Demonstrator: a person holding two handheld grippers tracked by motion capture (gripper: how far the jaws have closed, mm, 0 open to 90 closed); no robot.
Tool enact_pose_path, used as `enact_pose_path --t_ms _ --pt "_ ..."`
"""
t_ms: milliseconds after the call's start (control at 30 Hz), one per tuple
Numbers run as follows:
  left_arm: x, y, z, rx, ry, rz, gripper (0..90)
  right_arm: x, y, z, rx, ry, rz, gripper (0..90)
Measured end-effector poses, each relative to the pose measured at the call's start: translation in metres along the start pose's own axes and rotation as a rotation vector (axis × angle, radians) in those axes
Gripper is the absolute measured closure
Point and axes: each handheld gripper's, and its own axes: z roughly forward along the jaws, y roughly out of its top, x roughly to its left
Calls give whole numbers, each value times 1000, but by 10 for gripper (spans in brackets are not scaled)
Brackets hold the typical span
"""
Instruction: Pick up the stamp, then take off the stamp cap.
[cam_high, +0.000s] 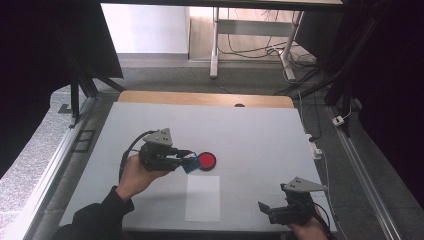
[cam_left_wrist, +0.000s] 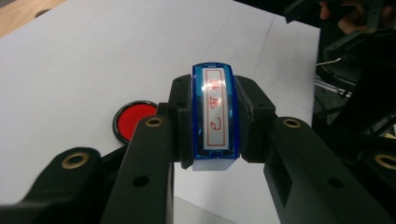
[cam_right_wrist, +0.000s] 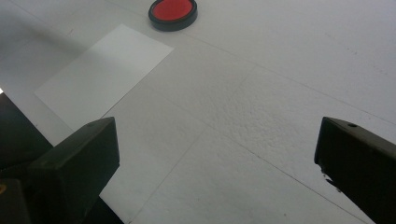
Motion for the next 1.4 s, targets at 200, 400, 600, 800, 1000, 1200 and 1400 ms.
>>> enact_pose_path --t_ms 200,400,600,800,1000,1200,1400 --pt "-7 -1 -3 -7 -27 10 702 0 0 0 2 -2 -1 1" --pt "-9 -1 -2 -1 -34 14 702 0 0 0 3 1 0 1" --pt "-10 -1 -2 0 -39 23 702 1 0 -1 -9 -16 1 0" --pt "-12 -1 -3 5 -41 38 702 3 3 -6 -37 0 20 0" --pt "-13 -1 -2 14 -41 54 702 9 9 -5 -53 40 -27 0" --pt "-13 -2 -1 14 -36 60 702 16 15 -2 -65 73 -73 0" --pt "-13 -2 -1 25 -43 54 702 23 22 3 -74 103 -118 0"
